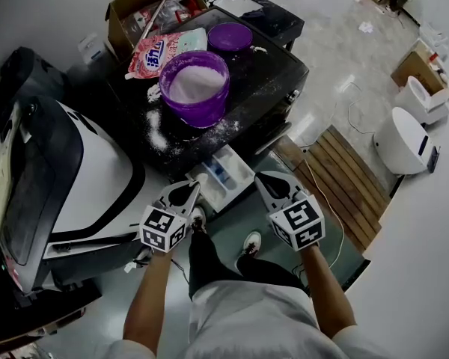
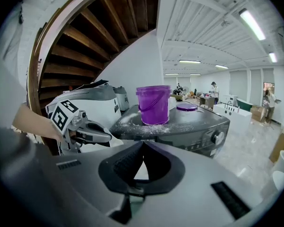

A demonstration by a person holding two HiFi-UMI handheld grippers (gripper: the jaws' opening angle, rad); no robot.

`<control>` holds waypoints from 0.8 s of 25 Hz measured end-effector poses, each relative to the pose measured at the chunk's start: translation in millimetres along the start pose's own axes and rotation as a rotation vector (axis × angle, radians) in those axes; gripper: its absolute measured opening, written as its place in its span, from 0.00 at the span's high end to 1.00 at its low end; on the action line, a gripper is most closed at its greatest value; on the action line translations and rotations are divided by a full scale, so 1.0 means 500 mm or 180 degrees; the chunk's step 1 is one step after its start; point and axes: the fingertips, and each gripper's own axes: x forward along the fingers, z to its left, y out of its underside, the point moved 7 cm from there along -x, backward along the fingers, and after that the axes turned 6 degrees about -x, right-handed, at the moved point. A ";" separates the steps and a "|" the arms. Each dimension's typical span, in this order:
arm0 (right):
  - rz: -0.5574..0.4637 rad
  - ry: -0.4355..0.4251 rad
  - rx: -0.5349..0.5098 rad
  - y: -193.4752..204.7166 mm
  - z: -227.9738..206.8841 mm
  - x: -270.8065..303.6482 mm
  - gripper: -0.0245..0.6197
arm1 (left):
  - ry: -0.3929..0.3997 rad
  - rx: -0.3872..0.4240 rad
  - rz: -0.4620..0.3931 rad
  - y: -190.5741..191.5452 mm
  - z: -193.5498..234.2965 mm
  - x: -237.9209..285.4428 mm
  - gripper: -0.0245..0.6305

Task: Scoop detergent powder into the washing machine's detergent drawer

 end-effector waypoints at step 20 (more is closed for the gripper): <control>0.0014 0.0032 0.0071 0.025 0.016 -0.019 0.97 | 0.0263 0.0870 0.0234 0.043 -0.042 0.012 0.94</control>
